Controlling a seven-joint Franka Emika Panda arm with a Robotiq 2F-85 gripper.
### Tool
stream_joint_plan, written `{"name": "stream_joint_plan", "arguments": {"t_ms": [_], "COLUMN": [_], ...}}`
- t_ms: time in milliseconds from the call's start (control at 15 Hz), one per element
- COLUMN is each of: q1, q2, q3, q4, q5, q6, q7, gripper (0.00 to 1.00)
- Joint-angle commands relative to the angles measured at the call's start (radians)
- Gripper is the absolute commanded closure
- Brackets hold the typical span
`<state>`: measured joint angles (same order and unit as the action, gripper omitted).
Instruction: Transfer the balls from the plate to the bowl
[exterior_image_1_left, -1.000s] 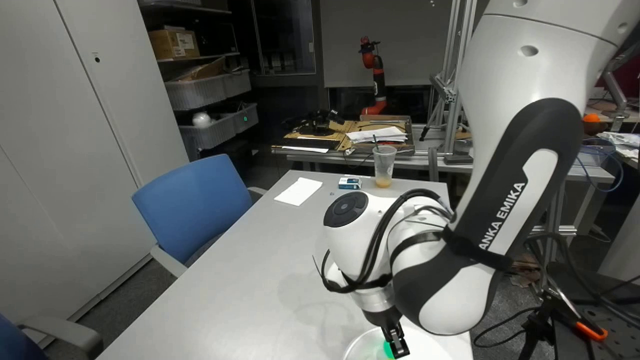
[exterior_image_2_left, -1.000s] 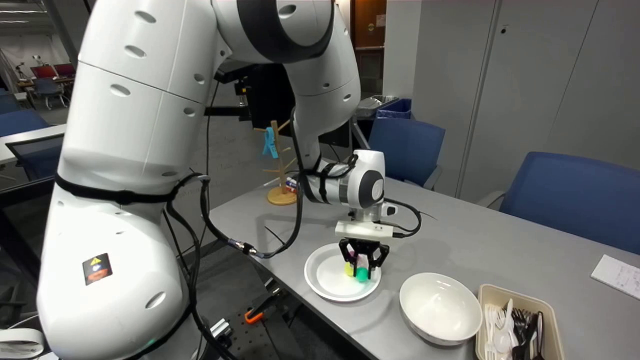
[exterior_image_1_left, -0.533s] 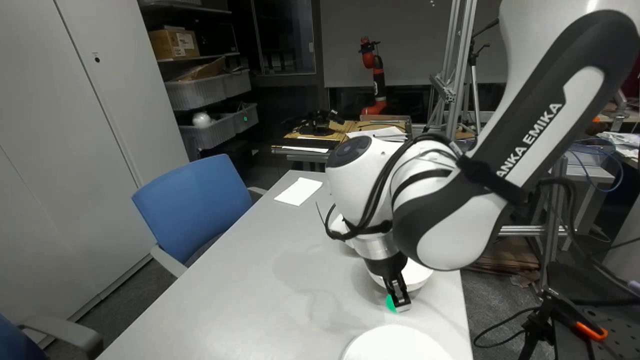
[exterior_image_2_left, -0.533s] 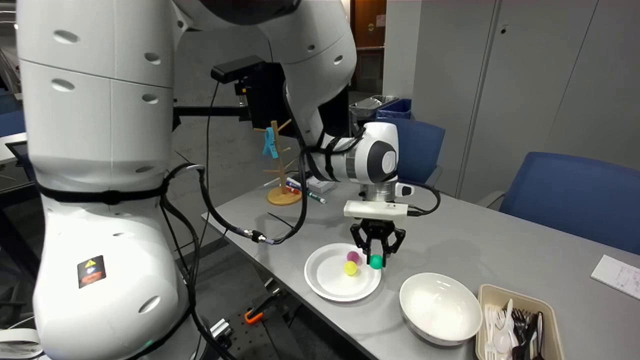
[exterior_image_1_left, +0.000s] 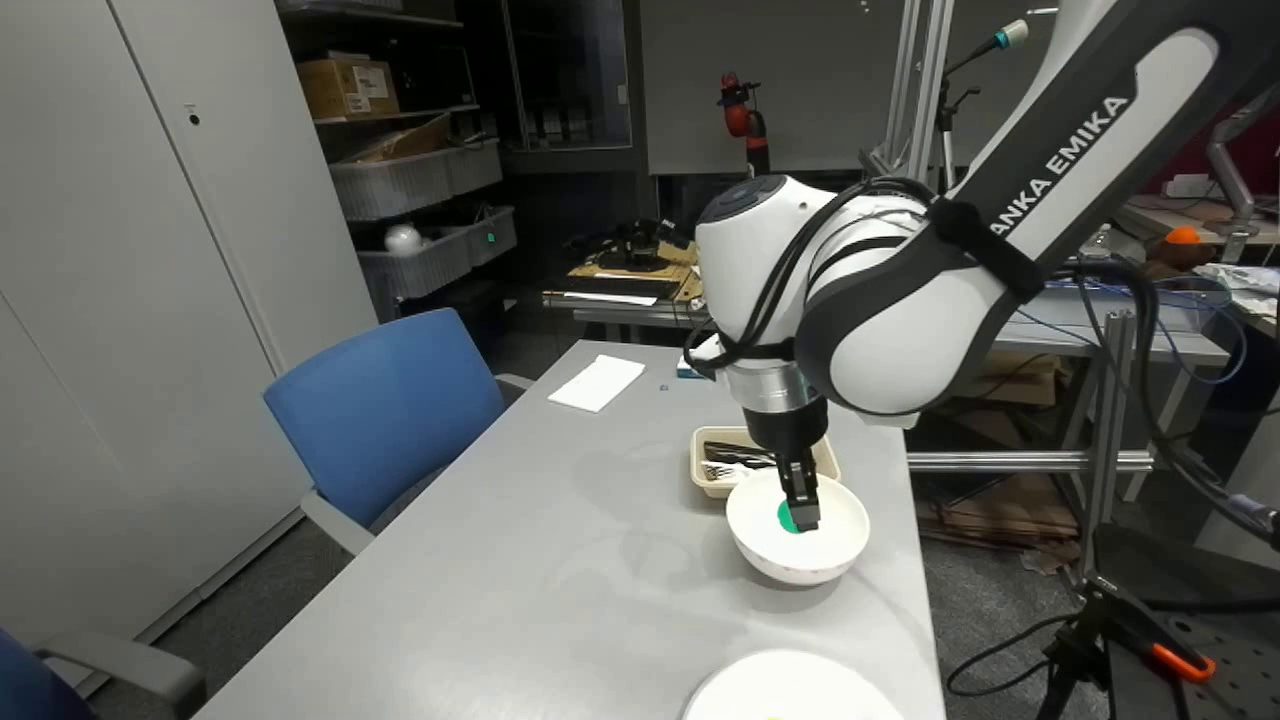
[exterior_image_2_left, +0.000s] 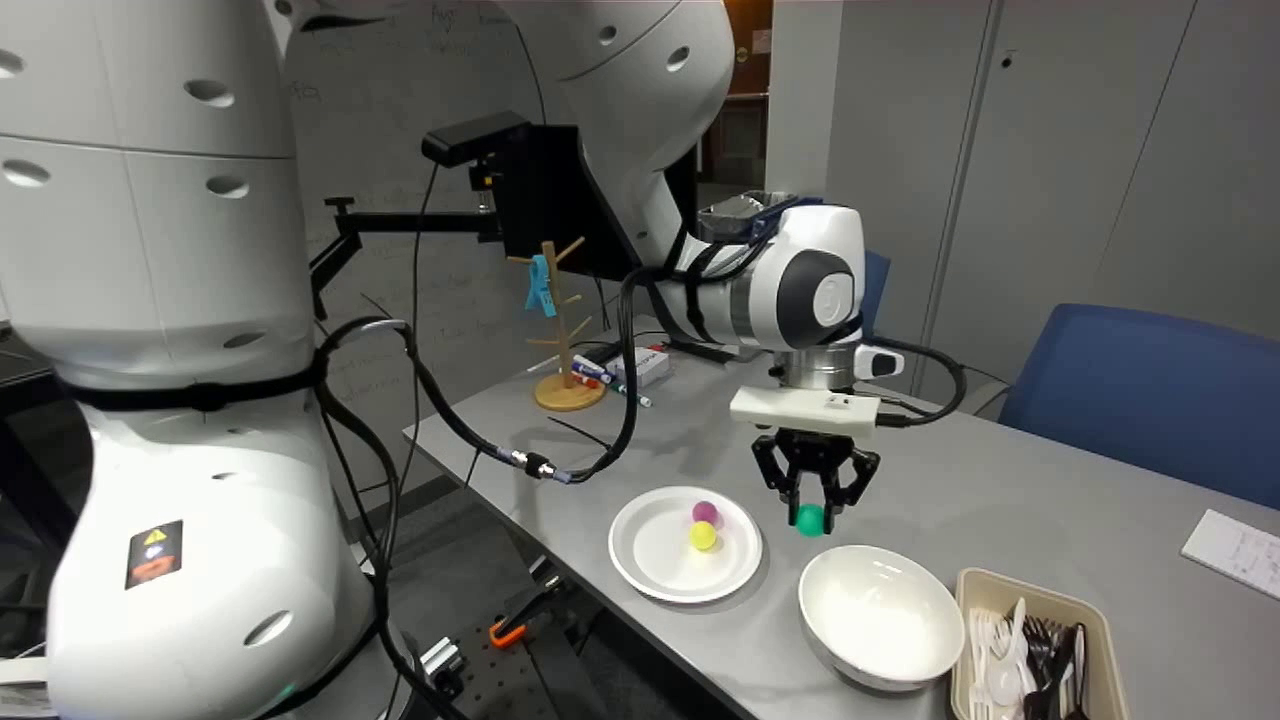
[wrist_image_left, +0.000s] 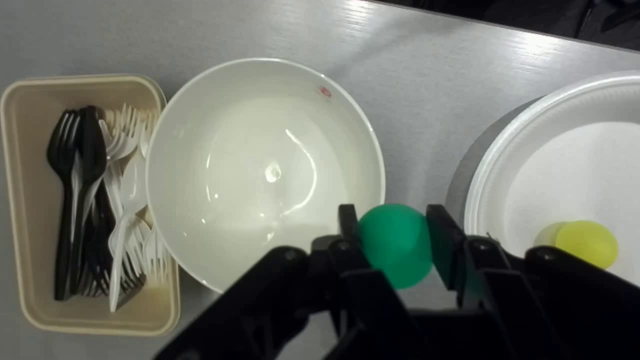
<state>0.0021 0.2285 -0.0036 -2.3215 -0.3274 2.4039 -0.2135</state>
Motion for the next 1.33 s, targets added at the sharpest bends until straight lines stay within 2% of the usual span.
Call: {"name": "stream_joint_plan", "arguments": {"t_ms": [0,533,867,933,1000,1267], "q1": [-0.032,-0.078,-0.084,-0.083,-0.083,-0.086], "q2": [0.038,0.155,0.18,0.181,0.182,0.184], "q3": [-0.006,-0.024,-0.027,-0.027,-0.028,-0.024], "q4": [0.003,0.011,0.013,0.014,0.015,0.016], "q5": [0.068,0.185,0.206,0.207,0.206,0.21], "q6": [0.035,0.256,0.296,0.289,0.286,0.28], "q7": [-0.016,0.039,0.065,0.065,0.068,0.067], "gripper": [0.87,0.87,0.87,0.84,0.43,0.13]}}
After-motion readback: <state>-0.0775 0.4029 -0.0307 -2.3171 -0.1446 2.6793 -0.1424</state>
